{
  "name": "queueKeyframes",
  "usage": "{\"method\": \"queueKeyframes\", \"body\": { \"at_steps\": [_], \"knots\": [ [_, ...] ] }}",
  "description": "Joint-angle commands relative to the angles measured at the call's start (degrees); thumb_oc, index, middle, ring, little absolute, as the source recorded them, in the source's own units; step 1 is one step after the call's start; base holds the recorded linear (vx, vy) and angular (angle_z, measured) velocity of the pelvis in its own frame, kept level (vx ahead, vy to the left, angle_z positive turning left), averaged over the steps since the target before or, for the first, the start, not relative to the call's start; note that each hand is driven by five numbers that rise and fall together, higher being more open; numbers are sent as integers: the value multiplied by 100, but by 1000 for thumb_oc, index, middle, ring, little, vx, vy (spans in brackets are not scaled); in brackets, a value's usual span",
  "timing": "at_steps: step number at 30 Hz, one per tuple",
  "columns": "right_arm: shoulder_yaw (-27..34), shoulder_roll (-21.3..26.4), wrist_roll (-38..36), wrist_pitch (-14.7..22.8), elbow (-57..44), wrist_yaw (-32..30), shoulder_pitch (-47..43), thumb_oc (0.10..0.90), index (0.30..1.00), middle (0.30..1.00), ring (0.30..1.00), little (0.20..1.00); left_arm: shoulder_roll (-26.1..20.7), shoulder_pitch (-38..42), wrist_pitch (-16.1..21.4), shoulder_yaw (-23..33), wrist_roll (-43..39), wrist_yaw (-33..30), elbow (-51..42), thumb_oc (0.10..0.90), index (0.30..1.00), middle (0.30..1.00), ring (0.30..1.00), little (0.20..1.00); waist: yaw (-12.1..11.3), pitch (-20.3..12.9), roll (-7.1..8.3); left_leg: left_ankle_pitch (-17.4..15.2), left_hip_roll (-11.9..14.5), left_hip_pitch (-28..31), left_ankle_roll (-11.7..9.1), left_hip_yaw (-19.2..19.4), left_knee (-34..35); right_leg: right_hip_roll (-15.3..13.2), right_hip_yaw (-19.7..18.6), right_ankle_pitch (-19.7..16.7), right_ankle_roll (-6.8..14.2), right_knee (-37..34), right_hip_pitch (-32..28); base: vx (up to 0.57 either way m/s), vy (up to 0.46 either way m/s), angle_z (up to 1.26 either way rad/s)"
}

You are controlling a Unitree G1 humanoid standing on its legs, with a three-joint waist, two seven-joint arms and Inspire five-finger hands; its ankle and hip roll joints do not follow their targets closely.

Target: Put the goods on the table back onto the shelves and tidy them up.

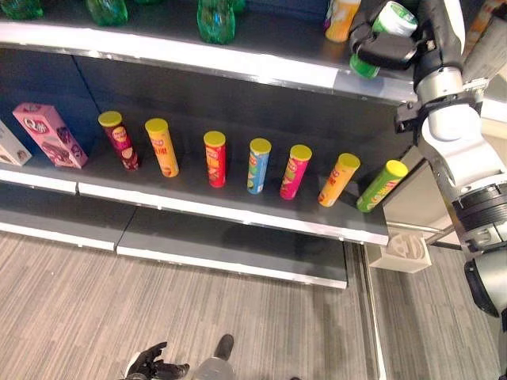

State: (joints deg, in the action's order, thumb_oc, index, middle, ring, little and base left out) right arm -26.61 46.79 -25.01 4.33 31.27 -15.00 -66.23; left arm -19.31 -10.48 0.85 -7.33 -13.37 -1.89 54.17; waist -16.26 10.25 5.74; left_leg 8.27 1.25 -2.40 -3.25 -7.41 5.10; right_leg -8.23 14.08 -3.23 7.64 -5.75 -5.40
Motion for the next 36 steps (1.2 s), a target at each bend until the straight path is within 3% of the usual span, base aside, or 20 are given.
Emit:
{"method": "queueKeyframes", "body": {
  "at_steps": [1, 17, 24, 36],
  "knots": [
    [-201, 466, -116, 353, 59, -115, -1175, 400, 300, 300, 300, 300, -288, 96, 130, -371, 44, -29, 131, 800, 900, 900, 900, 900, -125, -546, 145, -827, -130, 281, -58, -170, -10, -363, 223, -17, 395, 253, 180, 59, -32, 8],
    [-289, 791, 19, 306, 997, -278, -1443, 400, 300, 300, 300, 300, -389, 142, 156, -468, 8, -120, 103, 800, 900, 900, 900, 900, -342, -467, 375, -753, -155, -31, -148, -567, -10, -423, 981, 75, 381, 153, 6, 34, -29, 24],
    [-422, 896, 94, 306, 1408, -345, -1651, 400, 300, 300, 300, 300, -407, 160, 189, -502, -12, -134, 45, 800, 900, 900, 900, 900, -331, -424, 398, -790, -147, -61, -159, -571, -10, -421, 1012, 95, 362, 154, -2, 10, -9, 7],
    [-601, 939, 91, 331, 1224, -196, -1630, 400, 300, 300, 300, 300, -406, 151, 220, -482, 8, -129, 8, 800, 900, 900, 900, 900, -141, -449, 436, -840, -133, 20, -134, -428, -10, -435, 907, 39, 374, 127, 23, -2, 0, -6]
  ]
}}
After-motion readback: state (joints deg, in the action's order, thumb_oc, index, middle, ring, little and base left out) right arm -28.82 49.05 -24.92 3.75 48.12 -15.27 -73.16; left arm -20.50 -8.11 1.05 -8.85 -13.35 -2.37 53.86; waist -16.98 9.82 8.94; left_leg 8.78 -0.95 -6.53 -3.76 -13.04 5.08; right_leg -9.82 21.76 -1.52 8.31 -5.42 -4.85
